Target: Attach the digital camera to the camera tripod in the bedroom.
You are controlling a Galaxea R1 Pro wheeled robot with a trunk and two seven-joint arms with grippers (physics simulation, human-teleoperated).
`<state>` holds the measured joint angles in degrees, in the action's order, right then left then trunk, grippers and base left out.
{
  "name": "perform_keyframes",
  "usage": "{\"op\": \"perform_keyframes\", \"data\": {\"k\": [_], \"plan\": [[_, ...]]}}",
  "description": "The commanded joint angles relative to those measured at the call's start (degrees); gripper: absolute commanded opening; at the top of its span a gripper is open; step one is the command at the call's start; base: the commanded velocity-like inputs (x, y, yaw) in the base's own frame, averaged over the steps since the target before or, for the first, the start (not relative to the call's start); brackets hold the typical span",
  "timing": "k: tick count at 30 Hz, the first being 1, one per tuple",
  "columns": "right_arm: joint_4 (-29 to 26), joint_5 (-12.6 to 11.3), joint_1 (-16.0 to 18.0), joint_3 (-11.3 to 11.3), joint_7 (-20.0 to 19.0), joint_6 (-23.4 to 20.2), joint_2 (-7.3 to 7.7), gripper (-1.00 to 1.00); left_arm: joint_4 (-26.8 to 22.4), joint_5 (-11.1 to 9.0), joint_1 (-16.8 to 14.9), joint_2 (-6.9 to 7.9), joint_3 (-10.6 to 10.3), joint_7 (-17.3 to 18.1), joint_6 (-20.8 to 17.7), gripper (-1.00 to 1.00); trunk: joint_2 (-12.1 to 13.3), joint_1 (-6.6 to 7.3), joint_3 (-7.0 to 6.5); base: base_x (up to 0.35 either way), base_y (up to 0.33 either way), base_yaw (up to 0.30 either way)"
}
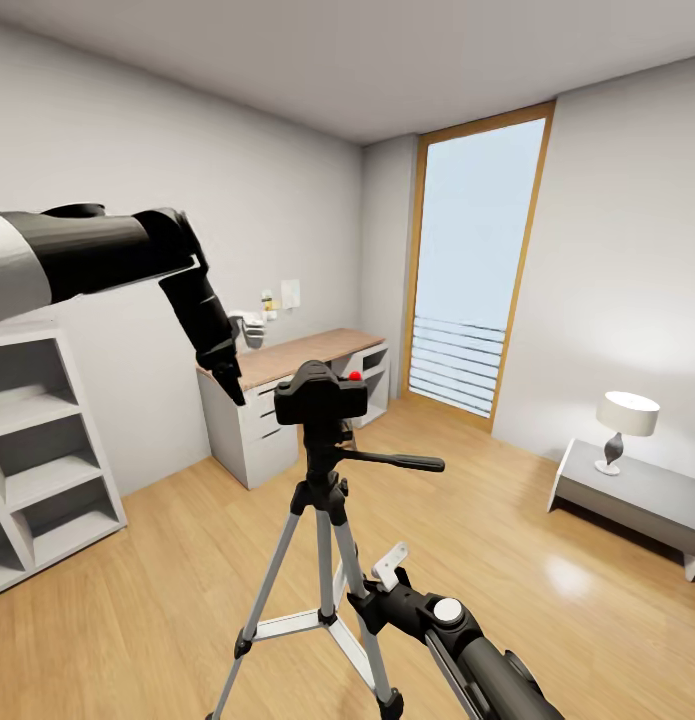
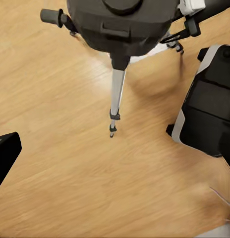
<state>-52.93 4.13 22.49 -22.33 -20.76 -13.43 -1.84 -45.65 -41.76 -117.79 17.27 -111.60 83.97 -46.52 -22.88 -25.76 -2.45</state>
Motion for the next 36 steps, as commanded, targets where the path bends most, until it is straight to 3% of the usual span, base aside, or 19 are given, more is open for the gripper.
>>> {"op": "perform_keyframes", "data": {"k": [1, 7, 11, 14, 18, 26, 31, 33, 36], "plan": [[0.02, 1.24, 0.01, 0.01, -0.15, -0.11, -0.01, -1.0, -0.89, -0.2, -0.09, 1.4, -0.21, 0.0, -0.65, 1.0, -0.04, -0.03, 0.04, 0.0, 0.0, 0.0], [0.02, 1.23, 0.01, 0.01, -0.15, -0.11, -0.01, -1.0, -6.3, 0.17, -0.14, 10.79, 0.36, -0.42, -1.2, 1.0, -0.04, -0.03, 0.04, 0.0, 0.0, 0.0], [0.0, 1.23, 0.01, 0.01, -0.15, -0.11, -0.01, -1.0, -8.05, 0.29, -0.02, 15.58, 2.09, -2.1, -1.95, 1.0, -0.04, -0.03, 0.04, 0.0, 0.0, 0.0], [-0.03, 1.23, 0.01, 0.01, -0.15, -0.11, -0.01, -1.0, -8.69, 0.33, 0.35, 17.62, 3.0, -4.13, -2.74, 1.0, -0.04, -0.03, 0.04, 0.0, 0.0, 0.0], [-0.06, 1.23, 0.01, 0.01, -0.15, -0.11, -0.01, -1.0, -9.09, 0.21, 0.97, 19.11, 3.56, -7.33, -3.49, 1.0, -0.04, -0.03, 0.04, 0.0, 0.0, 0.0], [-0.14, 1.23, 0.01, 0.04, -0.15, -0.11, -0.01, -1.0, -9.57, -0.36, 8.5, 24.99, 5.16, -16.71, -3.71, 1.0, -0.04, -0.03, 0.04, 0.0, 0.0, 0.0], [-0.15, 1.23, 0.01, 0.05, -0.15, -0.11, -0.01, -1.0, -9.62, -0.35, 17.34, 28.14, 10.44, -23.09, -2.57, 1.0, -0.04, -0.03, 0.04, 0.0, 0.0, 0.0], [-0.16, 1.23, 0.01, 0.03, -0.15, -0.11, -0.01, -1.0, -9.43, -0.35, 21.79, 29.07, 14.19, -25.56, -1.88, 1.0, -0.04, -0.03, 0.04, 0.0, 0.0, 0.0], [-0.16, 1.23, -0.02, 0.02, -0.15, -0.11, -0.01, -1.0, -8.89, -0.31, 29.07, 30.1, 21.97, -28.58, -0.98, 1.0, -0.04, -0.03, 0.04, 0.0, 0.0, 0.0]]}}
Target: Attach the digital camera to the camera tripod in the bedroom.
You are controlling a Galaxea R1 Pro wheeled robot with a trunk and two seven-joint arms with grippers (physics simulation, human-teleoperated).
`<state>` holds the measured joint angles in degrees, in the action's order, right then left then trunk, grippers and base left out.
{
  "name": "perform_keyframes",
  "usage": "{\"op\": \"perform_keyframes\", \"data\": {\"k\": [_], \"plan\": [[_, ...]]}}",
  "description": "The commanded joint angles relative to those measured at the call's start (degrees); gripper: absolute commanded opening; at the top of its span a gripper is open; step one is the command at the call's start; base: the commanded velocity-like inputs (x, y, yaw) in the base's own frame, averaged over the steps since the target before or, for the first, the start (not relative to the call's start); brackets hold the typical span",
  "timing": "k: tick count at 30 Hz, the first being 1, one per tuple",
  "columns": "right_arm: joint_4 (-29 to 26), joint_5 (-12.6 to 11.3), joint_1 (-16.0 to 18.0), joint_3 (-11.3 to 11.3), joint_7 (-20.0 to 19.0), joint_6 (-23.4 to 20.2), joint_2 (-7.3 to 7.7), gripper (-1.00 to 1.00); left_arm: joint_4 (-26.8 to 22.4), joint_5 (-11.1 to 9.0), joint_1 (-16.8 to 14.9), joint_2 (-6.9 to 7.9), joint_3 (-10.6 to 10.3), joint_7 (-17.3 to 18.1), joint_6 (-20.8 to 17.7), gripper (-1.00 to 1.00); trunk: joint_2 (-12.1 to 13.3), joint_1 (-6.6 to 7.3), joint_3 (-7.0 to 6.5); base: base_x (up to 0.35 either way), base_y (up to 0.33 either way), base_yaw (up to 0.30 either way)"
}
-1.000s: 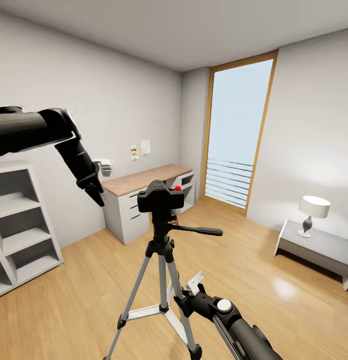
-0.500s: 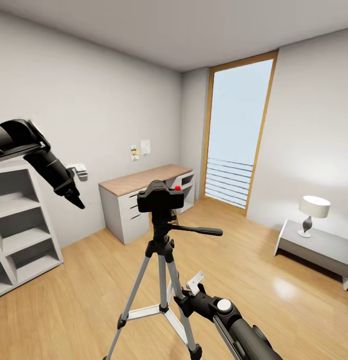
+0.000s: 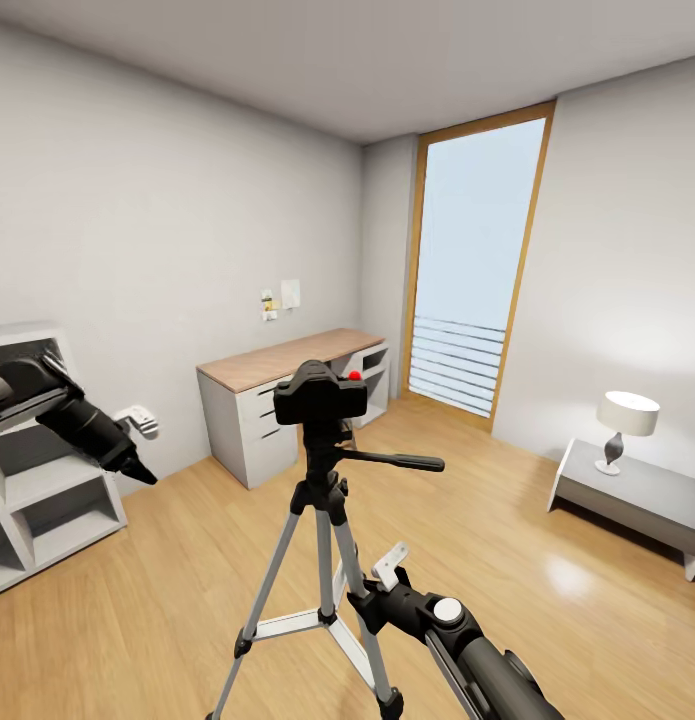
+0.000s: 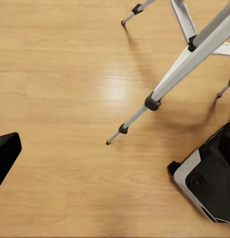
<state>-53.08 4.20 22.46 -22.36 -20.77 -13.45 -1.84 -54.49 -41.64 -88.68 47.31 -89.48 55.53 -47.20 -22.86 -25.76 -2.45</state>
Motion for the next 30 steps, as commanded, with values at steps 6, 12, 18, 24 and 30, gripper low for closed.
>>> {"op": "perform_keyframes", "data": {"k": [6, 12, 18, 24, 30], "plan": [[-0.01, 1.13, -0.04, 0.04, 0.23, -0.09, -0.01, 1.0, 2.54, 0.58, 19.13, 0.91, 26.05, -3.55, 3.76, 1.0, -0.06, -0.03, 0.03, 0.0, 0.0, 0.0], [-0.01, 1.09, -0.04, 0.1, 0.4, -0.15, -0.01, 1.0, 3.04, 3.42, 26.03, 0.88, 36.46, -5.5, 5.22, 1.0, -0.06, -0.03, 0.03, 0.0, 0.0, 0.0], [-0.01, 1.08, -0.05, 0.11, 0.48, -0.14, -0.01, 1.0, 3.2, 4.22, 28.87, 0.58, 39.62, -8.68, 5.49, 1.0, -0.06, -0.03, 0.03, 0.0, 0.0, 0.0], [-0.07, 1.08, -0.05, 0.12, 0.49, -0.17, -0.01, 1.0, 3.24, 4.18, 31.97, 0.37, 40.75, -12.24, 5.56, 1.0, -0.06, -0.03, 0.03, 0.0, 0.0, 0.0], [-0.47, 1.08, -0.06, 0.1, 0.35, -0.05, 0.12, 1.0, 5.87, 3.81, 37.33, -0.73, 45.17, -15.55, 7.4, 1.0, -0.06, -0.03, 0.03, 0.0, 0.0, 0.0]]}}
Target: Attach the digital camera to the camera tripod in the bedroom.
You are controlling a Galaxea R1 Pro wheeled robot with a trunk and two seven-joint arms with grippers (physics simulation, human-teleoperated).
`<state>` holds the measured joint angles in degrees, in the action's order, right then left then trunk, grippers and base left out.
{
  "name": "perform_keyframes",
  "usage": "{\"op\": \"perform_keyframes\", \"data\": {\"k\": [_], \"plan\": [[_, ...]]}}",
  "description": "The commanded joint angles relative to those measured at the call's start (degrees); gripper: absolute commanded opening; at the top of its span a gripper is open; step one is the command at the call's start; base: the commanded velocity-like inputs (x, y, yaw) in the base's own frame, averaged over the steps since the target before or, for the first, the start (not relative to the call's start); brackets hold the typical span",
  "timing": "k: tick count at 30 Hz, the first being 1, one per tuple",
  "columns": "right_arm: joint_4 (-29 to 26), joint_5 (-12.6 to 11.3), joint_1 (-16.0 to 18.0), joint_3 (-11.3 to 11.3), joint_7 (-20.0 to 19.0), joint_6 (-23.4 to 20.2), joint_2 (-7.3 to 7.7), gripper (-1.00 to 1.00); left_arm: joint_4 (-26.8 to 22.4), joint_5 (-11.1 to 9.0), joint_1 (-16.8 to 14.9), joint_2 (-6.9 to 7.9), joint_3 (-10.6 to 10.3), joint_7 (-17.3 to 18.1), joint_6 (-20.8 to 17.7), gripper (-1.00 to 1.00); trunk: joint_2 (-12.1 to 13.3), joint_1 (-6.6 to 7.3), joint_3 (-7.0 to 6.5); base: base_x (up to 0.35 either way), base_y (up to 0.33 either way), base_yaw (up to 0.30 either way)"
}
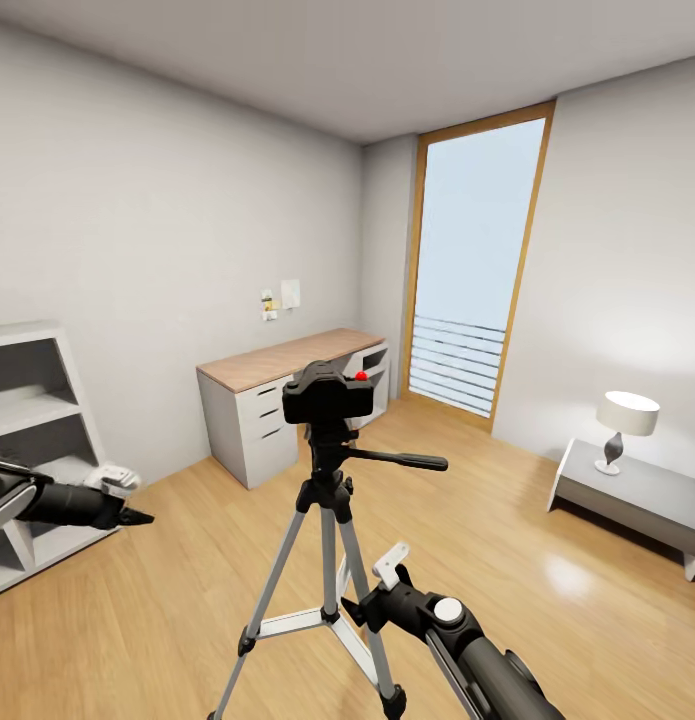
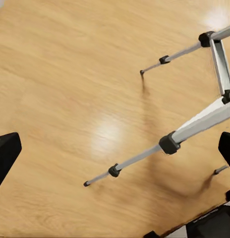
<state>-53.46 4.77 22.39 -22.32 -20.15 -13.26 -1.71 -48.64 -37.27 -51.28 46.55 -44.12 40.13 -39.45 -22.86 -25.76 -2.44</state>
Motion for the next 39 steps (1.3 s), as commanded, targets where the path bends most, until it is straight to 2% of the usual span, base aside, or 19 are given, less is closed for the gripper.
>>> {"op": "perform_keyframes", "data": {"k": [1, 5, 9, 12, 16, 20, 25, 27, 31, 39], "plan": [[-0.42, 0.5, -0.07, 0.04, -0.32, -0.24, 0.02, 1.0, 1.66, -0.7, 1.95, -1.25, 2.53, -2.1, 0.28, 1.0, -0.06, -0.03, 0.03, 0.0, 0.0, 0.0], [-1.8, 0.5, -0.35, 0.01, -0.41, -0.29, 0.17, 1.0, 4.01, -0.88, 6.08, -4.53, 8.91, -7.08, 0.94, 1.0, -0.06, -0.03, 0.03, 0.0, 0.0, 0.0], [-3.68, 0.45, -0.54, 0.16, -0.46, -0.33, 0.42, 1.0, 7.07, -0.98, 10.15, -8.54, 16.52, -12.79, 1.37, 1.0, -0.06, -0.03, 0.03, 0.0, 0.0, 0.0], [-4.58, 0.43, -0.65, 0.21, -0.48, -0.45, 0.53, 1.0, 8.81, -1.09, 12.92, -10.79, 22.15, -15.06, 1.89, 1.0, -0.06, -0.03, 0.03, 0.0, 0.0, 0.0], [-5.13, 0.46, -0.85, 0.24, -0.49, -0.52, 0.6, 1.0, 9.86, -1.21, 16.15, -13.23, 26.74, -16.46, 3.44, 1.0, -0.06, -0.03, 0.03, 0.0, 0.0, 0.0], [-5.36, 0.49, -0.96, 0.25, -0.5, -0.56, 0.63, 1.0, 11.17, -1.22, 18.18, -15.44, 28.75, -17.09, 6.38, 1.0, -0.06, -0.03, 0.03, 0.0, 0.0, 0.0], [-5.46, 0.5, -1.01, 0.31, -0.48, -0.6, 0.64, 1.0, 14.66, -1.07, 19.36, -18.95, 29.63, -17.78, 11.76, 1.0, -0.06, -0.03, 0.03, 0.0, 0.0, 0.0], [-5.48, 0.5, -1.02, 0.32, -0.49, -0.61, 0.64, 1.0, 15.66, -1.03, 19.59, -19.87, 29.81, -17.91, 13.03, 1.0, -0.06, -0.03, 0.03, 0.0, 0.0, 0.0], [-5.5, 0.5, -1.08, 0.34, -0.48, -0.64, 0.65, 1.0, 17.02, -1.02, 19.85, -20.83, 30.06, -18.12, 14.33, 1.0, -0.06, -0.03, 0.03, 0.0, 0.0, 0.0], [-5.65, 0.43, -1.11, 0.44, -0.43, -0.81, 0.71, 1.0, 22.57, -1.14, 20.06, -21.57, 30.21, -18.38, 15.03, 1.0, -0.06, -0.03, 0.03, 0.0, 0.0, 0.0]]}}
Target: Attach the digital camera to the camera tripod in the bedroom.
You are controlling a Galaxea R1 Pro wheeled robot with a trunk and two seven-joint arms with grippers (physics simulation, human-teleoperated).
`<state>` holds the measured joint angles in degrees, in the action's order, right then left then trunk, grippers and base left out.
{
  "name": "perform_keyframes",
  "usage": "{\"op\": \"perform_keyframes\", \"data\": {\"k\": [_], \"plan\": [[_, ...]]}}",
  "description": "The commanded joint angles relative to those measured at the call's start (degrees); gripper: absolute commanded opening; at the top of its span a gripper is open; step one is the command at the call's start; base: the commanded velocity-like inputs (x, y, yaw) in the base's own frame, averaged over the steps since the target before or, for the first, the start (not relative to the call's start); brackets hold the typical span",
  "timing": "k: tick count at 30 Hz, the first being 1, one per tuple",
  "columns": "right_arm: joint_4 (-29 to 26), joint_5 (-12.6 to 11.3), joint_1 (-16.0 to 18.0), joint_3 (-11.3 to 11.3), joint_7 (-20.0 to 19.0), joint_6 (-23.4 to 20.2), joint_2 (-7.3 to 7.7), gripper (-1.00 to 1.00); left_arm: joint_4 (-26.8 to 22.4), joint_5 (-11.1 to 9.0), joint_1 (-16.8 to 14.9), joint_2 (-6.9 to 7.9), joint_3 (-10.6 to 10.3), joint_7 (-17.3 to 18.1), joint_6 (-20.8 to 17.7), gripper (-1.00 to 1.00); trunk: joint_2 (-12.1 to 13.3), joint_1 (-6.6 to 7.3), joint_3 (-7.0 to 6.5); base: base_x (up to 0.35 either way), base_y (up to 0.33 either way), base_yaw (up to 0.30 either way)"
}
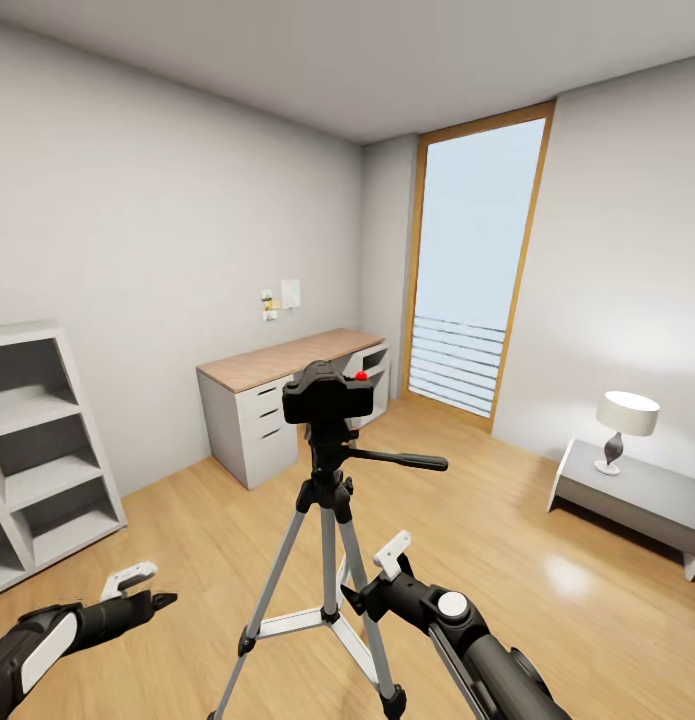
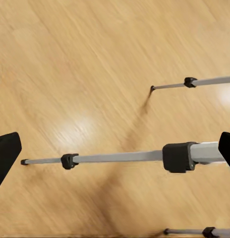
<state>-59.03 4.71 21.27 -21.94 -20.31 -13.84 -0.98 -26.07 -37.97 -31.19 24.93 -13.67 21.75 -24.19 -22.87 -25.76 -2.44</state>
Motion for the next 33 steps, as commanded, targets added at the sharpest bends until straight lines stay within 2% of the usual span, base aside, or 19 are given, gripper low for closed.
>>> {"op": "perform_keyframes", "data": {"k": [1, 5, 10, 14, 17, 23, 27, 33], "plan": [[-0.09, 0.49, 0.0, 0.08, -0.27, -0.25, -0.01, 1.0, 1.19, -0.44, 0.01, -0.04, -0.25, -0.03, -0.13, 1.0, -0.05, -0.02, 0.03, 0.0, 0.0, 0.0], [-0.14, 0.48, 0.0, 0.12, -0.26, -0.27, 0.07, 1.0, 8.29, -0.46, 0.42, -0.88, -0.24, -0.09, 1.61, 1.0, -0.05, -0.02, 0.03, 0.0, 0.0, 0.0], [-0.5, 0.48, -0.04, 0.11, -0.26, -0.23, 0.15, 1.0, 18.06, -0.63, 1.21, -1.84, -0.22, -0.1, 6.82, 1.0, -0.05, -0.02, 0.03, 0.0, 0.0, 0.0], [-1.12, 0.48, -0.49, 0.13, -0.26, -0.3, 0.16, 1.0, 22.94, -0.44, 3.22, -4.39, -0.31, -0.08, 9.65, 1.0, -0.05, -0.02, 0.03, 0.0, 0.0, 0.0], [-1.86, 0.48, -0.86, 0.13, -0.26, -0.38, 0.17, 1.0, 24.59, -0.29, 5.26, -6.5, -0.4, -0.11, 10.69, 1.0, -0.05, -0.02, 0.03, 0.0, 0.0, 0.0], [-3.01, 0.48, -1.49, 0.2, -0.26, -0.46, 0.18, 1.0, 26.04, -0.41, 8.91, -8.97, -0.44, -0.12, 11.56, 1.0, -0.05, -0.02, 0.03, 0.0, 0.0, 0.0], [-3.27, 0.48, -1.69, 0.25, -0.26, -0.51, 0.19, 1.0, 26.26, -0.3, 10.19, -10.23, -0.45, -0.13, 11.7, 1.0, -0.05, -0.02, 0.03, 0.0, 0.0, 0.0], [-3.54, 0.48, -1.81, 0.3, -0.26, -0.56, 0.19, 1.0, 26.38, -0.24, 12.19, -11.13, -0.47, -0.13, 11.77, 1.0, -0.05, -0.02, 0.03, 0.0, 0.0, 0.0]]}}
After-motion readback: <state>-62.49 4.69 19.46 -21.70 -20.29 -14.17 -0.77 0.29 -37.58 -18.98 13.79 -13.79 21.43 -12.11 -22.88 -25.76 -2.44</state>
